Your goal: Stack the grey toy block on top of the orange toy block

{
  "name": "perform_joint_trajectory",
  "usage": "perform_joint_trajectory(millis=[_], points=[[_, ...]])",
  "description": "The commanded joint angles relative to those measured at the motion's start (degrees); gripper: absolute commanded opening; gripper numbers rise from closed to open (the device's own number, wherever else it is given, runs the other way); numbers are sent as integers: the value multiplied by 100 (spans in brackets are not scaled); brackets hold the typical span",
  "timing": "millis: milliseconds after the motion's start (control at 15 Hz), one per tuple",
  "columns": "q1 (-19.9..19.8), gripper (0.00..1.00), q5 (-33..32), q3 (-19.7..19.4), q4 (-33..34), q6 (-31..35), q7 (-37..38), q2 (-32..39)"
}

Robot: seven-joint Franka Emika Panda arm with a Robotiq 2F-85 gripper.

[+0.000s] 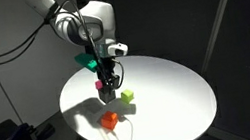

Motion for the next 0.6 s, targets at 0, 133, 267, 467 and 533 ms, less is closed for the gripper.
perform_joint_trajectory(millis=[0,133,267,467,533], points=[[-93,31,-1,-26,17,64,-228,41],[-122,31,-19,-50,-51,103,-273,33],[-160,31,-21,-79,-122,134,-298,17],[-205,31,-32,-113,-224,175,-355,-10],[-212,31,-50,-125,-260,205,-352,-16]])
